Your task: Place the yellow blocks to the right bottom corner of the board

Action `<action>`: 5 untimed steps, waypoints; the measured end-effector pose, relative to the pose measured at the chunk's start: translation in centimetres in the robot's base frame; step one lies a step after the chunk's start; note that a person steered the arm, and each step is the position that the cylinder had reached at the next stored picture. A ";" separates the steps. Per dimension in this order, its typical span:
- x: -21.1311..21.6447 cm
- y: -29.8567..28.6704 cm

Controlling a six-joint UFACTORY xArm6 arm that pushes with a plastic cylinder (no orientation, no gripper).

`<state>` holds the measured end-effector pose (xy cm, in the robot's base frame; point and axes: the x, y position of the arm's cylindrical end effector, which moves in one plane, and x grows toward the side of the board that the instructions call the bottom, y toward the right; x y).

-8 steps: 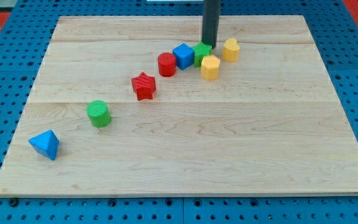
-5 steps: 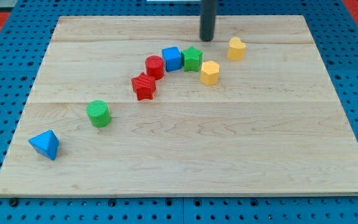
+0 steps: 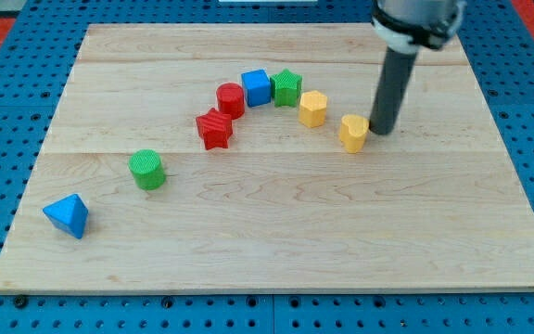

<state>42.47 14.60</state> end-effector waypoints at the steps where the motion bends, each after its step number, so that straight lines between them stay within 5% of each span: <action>1: -3.7 -2.1; 2: -6.5 -3.1; 3: -2.6 -8.2; 5: 2.3 -0.4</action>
<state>44.75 14.23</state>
